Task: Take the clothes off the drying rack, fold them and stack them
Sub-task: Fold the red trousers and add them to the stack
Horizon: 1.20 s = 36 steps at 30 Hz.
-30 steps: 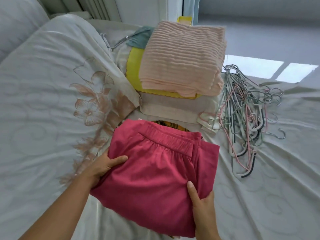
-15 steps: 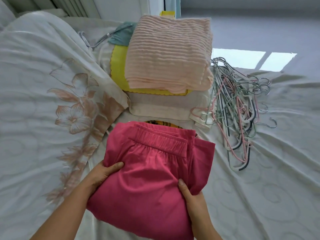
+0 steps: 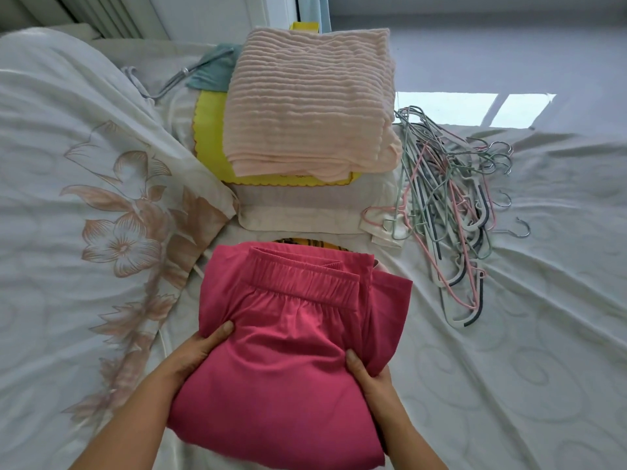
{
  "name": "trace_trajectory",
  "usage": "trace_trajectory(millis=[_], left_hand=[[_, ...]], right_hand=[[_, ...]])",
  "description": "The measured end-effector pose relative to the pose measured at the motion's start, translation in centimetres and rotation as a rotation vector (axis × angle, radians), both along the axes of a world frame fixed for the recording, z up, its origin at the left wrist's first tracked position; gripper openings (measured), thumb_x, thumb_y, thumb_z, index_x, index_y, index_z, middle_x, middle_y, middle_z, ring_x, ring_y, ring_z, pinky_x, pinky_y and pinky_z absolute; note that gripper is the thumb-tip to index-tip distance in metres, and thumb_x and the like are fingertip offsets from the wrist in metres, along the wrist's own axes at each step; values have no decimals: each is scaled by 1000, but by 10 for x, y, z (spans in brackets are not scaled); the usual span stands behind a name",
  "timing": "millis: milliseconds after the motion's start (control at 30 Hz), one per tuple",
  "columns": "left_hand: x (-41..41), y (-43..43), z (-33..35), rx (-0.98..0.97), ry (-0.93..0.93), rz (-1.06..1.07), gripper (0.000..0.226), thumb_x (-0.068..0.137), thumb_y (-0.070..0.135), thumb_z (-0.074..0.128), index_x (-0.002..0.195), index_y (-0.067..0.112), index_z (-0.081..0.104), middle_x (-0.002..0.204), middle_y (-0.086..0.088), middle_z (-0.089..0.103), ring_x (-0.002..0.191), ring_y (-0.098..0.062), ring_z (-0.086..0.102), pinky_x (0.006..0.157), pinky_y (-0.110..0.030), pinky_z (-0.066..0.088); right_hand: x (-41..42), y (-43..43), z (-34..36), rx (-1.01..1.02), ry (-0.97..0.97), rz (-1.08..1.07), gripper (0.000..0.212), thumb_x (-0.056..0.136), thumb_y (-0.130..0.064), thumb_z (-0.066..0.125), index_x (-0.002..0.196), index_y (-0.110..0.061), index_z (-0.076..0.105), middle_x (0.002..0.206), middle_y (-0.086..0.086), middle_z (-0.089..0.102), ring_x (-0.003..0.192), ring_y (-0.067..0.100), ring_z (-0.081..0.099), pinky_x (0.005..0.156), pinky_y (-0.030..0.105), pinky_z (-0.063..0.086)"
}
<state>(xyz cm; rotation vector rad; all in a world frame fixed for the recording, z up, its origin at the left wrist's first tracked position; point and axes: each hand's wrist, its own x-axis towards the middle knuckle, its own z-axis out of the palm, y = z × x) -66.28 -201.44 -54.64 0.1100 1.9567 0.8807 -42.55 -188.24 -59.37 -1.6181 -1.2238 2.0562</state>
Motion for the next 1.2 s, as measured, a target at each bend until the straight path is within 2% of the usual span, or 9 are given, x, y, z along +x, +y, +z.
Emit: trace_trajectory(millis=[200,333,467,567,667,733,867,967,1200], left_hand=[[2,9,-8,15,-37,-30,164,-5,85,60,136,5,42,123,-8,54,98,-16,49,92,-27,32],[0,9,-14,51,-24,-1,162,-2,86,60,138,7,40,133,-12,51,102,-16,49,94,-26,32],[1,6,-11,40,81,37,162,-2,88,57,136,5,43,130,-14,54,114,-23,51,92,-26,34],[0,5,1,69,167,-4,139,17,84,65,130,7,49,114,-6,59,100,-16,52,89,-26,35],[-2,6,5,44,231,14,66,74,51,71,121,7,56,105,-1,60,96,-16,53,83,-26,37],[-1,8,7,45,291,9,46,79,35,71,115,8,60,95,0,61,99,-20,58,74,-25,39],[7,17,11,73,258,31,58,82,32,69,130,6,49,115,-3,57,102,-14,49,88,-23,34],[9,21,11,47,245,32,62,83,27,69,134,4,44,130,-13,54,115,-22,50,91,-25,33],[12,28,14,-29,168,21,50,89,23,59,132,-1,47,132,-19,53,125,-28,46,88,-23,30]], right_hand=[[2,-1,-39,45,-154,39,113,33,-86,69,125,-24,50,123,2,55,117,20,52,103,41,41],[-4,5,-20,9,-80,36,75,43,-73,76,99,-27,57,102,-6,61,92,7,58,81,21,50],[0,0,-12,163,-142,-9,102,28,-79,73,110,-21,54,108,-1,60,104,20,56,96,37,44],[5,-2,14,166,-84,-38,97,33,-68,77,113,-19,48,107,-1,52,101,14,53,89,24,41],[9,0,31,145,24,-53,75,57,-61,75,116,-19,56,93,-16,60,81,-9,56,64,-1,42],[10,3,36,128,45,-64,66,64,-52,77,116,-17,59,89,-20,60,76,-11,56,59,-1,42],[3,-3,35,201,-36,-55,52,65,-46,80,103,-17,59,101,1,63,88,7,61,74,22,48],[-7,-10,39,312,-77,-41,71,53,-63,70,105,-16,59,103,2,60,95,15,61,87,38,51],[0,-6,39,187,-39,-59,67,70,-29,80,126,-13,47,111,0,60,99,15,57,86,25,42]])
